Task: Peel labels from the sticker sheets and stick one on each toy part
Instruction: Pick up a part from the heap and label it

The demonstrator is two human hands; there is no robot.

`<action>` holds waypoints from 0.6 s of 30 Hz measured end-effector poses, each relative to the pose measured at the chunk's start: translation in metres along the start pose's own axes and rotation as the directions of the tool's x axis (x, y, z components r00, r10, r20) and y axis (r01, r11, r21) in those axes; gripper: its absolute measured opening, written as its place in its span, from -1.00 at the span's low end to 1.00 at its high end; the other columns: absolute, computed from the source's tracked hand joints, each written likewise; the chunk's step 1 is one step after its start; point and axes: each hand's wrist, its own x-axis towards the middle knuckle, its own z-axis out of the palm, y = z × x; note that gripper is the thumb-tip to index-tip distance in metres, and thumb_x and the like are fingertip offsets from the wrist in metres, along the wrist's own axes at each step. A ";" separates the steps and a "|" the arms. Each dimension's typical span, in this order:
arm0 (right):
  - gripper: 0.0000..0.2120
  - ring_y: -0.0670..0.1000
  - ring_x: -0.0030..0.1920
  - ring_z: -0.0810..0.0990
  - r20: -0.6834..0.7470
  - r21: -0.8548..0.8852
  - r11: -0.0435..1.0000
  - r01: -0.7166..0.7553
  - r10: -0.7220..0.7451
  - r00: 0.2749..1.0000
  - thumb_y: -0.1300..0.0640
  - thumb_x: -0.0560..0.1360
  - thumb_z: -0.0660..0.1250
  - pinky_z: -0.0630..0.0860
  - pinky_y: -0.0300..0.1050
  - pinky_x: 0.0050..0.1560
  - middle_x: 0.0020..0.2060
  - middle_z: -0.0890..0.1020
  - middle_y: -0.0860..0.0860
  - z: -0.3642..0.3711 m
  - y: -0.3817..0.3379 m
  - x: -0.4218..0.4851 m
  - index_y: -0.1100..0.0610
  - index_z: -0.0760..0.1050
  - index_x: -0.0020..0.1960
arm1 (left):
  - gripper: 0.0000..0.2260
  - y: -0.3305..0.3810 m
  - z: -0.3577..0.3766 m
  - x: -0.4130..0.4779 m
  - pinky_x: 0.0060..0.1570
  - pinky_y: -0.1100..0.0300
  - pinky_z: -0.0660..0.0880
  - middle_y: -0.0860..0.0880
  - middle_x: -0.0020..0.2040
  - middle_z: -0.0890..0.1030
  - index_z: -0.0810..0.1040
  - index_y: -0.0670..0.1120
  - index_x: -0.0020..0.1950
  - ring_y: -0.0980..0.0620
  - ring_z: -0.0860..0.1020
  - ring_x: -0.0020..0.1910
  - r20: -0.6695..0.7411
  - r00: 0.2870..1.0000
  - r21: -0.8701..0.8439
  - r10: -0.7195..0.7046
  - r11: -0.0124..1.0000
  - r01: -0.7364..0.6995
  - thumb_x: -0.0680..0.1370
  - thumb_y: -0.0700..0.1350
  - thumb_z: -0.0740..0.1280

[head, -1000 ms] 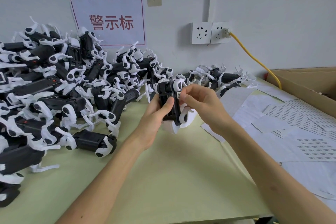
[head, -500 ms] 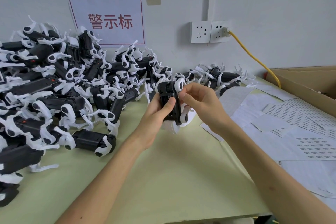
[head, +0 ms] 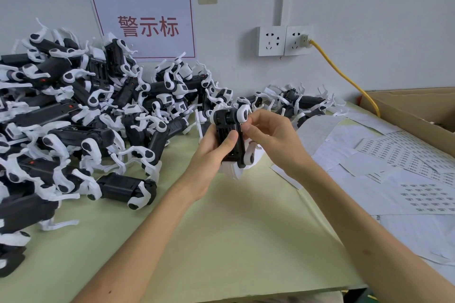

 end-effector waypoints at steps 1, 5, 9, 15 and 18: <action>-0.87 -0.09 -0.26 0.60 -0.003 0.002 1.000 -0.001 0.001 1.000 0.22 0.60 0.39 0.43 -0.37 -0.20 -0.29 0.65 0.00 0.000 0.000 0.000 0.11 0.56 -0.13 | -0.65 0.000 0.000 0.000 0.38 0.06 0.44 0.05 0.25 0.67 0.51 0.06 0.33 0.09 0.59 0.30 -0.003 1.000 0.001 0.001 1.000 -0.001 0.56 0.09 0.33; -0.88 0.01 -0.22 0.63 -0.008 0.004 1.000 -0.012 0.012 1.000 0.21 0.59 0.41 0.51 -0.18 -0.09 -0.27 0.66 0.07 0.000 0.002 0.000 0.14 0.57 -0.13 | -0.67 0.000 0.000 0.000 0.36 0.09 0.44 0.10 0.25 0.67 0.51 0.09 0.32 0.11 0.58 0.31 0.001 1.000 0.019 0.003 1.000 -0.003 0.57 0.10 0.32; -0.83 0.04 -0.20 0.63 -0.020 0.058 0.997 -0.056 0.057 0.998 0.21 0.55 0.45 0.50 -0.03 -0.06 -0.30 0.68 0.06 0.000 0.003 0.001 0.19 0.54 -0.19 | -0.68 0.002 -0.002 -0.001 0.33 0.14 0.42 0.13 0.23 0.68 0.51 0.11 0.32 0.15 0.58 0.30 0.016 1.000 0.031 -0.002 1.000 0.002 0.58 0.10 0.31; -0.67 0.00 -0.23 0.58 0.062 0.189 0.966 -0.177 0.168 0.984 -0.02 0.37 0.52 0.45 -0.11 -0.03 -0.32 0.64 0.02 -0.009 -0.004 0.002 0.21 0.51 -0.17 | -0.57 0.009 0.000 -0.002 0.31 0.11 0.51 -0.10 0.31 0.64 0.50 -0.11 0.44 -0.02 0.59 0.31 0.130 0.990 -0.179 -0.052 0.981 0.075 0.63 0.06 0.25; -0.85 -0.03 -0.21 0.57 0.132 0.250 0.948 -0.198 0.169 0.977 0.09 0.53 0.43 0.43 -0.13 -0.01 -0.25 0.60 0.01 -0.007 -0.004 0.001 0.18 0.57 -0.04 | -0.52 0.012 0.002 -0.004 0.32 0.06 0.50 -0.15 0.34 0.61 0.47 -0.14 0.47 -0.07 0.57 0.33 0.160 0.984 -0.253 -0.073 0.961 0.112 0.62 0.08 0.25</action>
